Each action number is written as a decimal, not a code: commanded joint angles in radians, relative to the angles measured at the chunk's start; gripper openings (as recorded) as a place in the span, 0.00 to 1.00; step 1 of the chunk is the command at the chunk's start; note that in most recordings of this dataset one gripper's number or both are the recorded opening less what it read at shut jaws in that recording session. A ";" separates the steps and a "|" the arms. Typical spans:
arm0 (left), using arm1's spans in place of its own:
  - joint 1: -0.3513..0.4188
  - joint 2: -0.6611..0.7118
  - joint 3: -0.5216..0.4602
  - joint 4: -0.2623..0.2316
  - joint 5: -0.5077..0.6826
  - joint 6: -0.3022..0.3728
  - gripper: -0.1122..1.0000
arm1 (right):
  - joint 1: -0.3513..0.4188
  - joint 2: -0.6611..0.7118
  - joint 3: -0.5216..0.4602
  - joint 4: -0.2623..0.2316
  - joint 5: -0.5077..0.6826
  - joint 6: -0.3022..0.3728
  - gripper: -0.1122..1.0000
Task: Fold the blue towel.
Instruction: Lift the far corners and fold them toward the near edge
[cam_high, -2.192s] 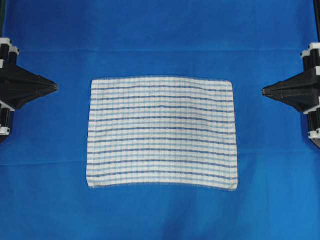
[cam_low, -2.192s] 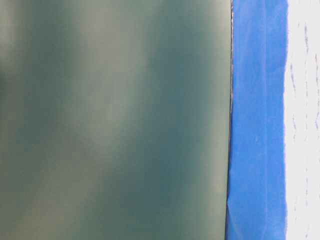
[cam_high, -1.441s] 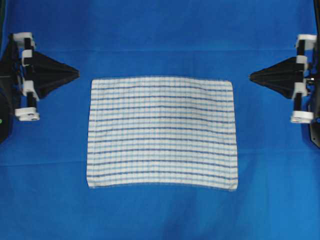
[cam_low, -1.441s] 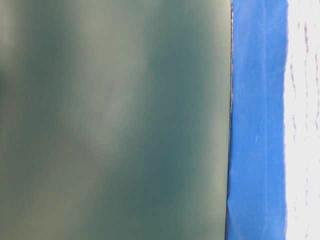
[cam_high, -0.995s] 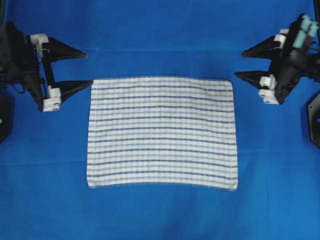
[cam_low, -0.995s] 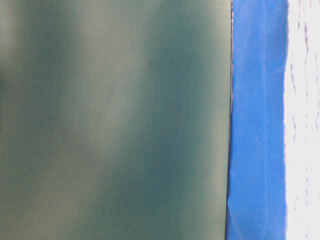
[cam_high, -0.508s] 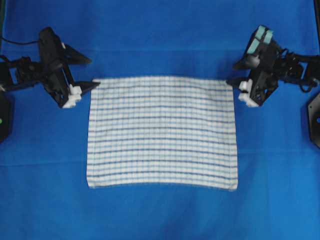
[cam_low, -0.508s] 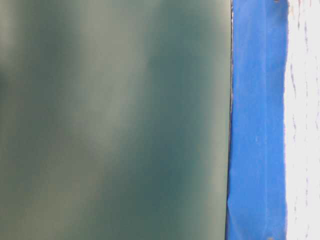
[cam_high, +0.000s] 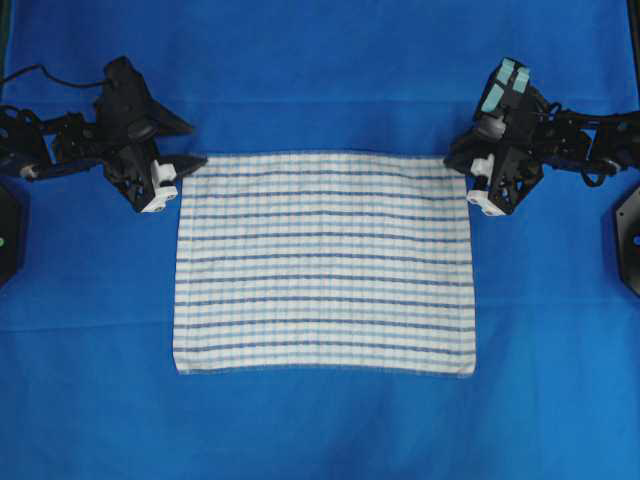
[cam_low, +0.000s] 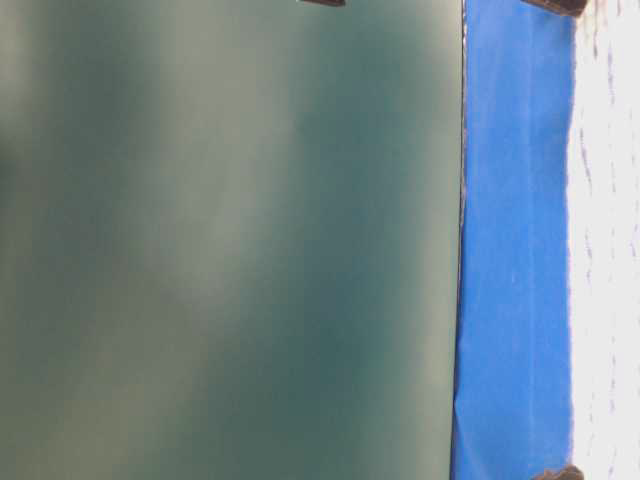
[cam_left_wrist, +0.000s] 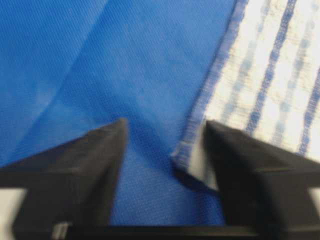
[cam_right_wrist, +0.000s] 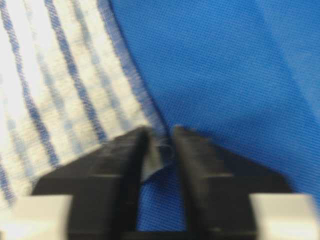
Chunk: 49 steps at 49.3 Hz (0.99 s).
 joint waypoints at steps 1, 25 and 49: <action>-0.017 -0.002 -0.003 0.000 0.026 0.002 0.46 | 0.005 -0.008 -0.011 -0.002 0.005 -0.003 0.29; -0.054 -0.014 -0.009 0.000 0.077 0.020 0.13 | 0.008 -0.044 -0.014 -0.002 0.009 -0.008 0.15; -0.014 -0.196 -0.097 0.003 0.265 0.025 0.13 | -0.015 -0.267 -0.021 -0.002 0.150 -0.003 0.15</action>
